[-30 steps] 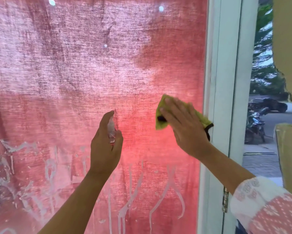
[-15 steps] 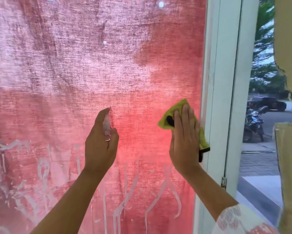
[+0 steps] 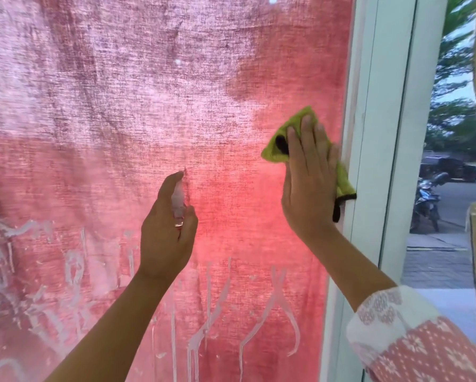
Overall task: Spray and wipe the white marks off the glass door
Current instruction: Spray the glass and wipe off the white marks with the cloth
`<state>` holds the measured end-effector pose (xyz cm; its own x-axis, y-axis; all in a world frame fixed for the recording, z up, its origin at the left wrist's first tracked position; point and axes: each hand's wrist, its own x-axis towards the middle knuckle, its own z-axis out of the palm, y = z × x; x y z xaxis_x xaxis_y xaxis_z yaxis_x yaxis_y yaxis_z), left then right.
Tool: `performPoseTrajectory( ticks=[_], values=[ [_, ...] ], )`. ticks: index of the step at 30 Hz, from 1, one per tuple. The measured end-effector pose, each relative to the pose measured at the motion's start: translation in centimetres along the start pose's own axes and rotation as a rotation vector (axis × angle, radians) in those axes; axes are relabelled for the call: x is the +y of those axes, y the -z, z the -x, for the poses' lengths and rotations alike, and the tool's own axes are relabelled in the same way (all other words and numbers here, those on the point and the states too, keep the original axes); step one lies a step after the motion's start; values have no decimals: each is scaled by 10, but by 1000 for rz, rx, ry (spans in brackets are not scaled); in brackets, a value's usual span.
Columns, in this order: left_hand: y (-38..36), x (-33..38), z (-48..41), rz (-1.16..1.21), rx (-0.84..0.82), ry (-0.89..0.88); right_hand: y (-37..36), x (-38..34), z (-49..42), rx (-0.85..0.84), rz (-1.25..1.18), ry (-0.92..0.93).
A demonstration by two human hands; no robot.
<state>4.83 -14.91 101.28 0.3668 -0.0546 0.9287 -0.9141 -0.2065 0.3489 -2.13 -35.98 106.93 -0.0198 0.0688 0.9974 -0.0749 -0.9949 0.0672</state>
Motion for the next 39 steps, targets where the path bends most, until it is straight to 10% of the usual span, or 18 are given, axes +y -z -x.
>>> performPoseTrajectory(
  ticks=[24, 32, 39],
  values=[
    [21, -13, 6, 169, -10, 0, -15, -44, 37, -366, -26, 638],
    [57, -39, 5, 37, -15, 20, -27, -77, -19, -178, 7, 273],
    [47, -34, 6, 92, 18, 34, -40, -93, 8, -252, -10, 521]
  ],
)
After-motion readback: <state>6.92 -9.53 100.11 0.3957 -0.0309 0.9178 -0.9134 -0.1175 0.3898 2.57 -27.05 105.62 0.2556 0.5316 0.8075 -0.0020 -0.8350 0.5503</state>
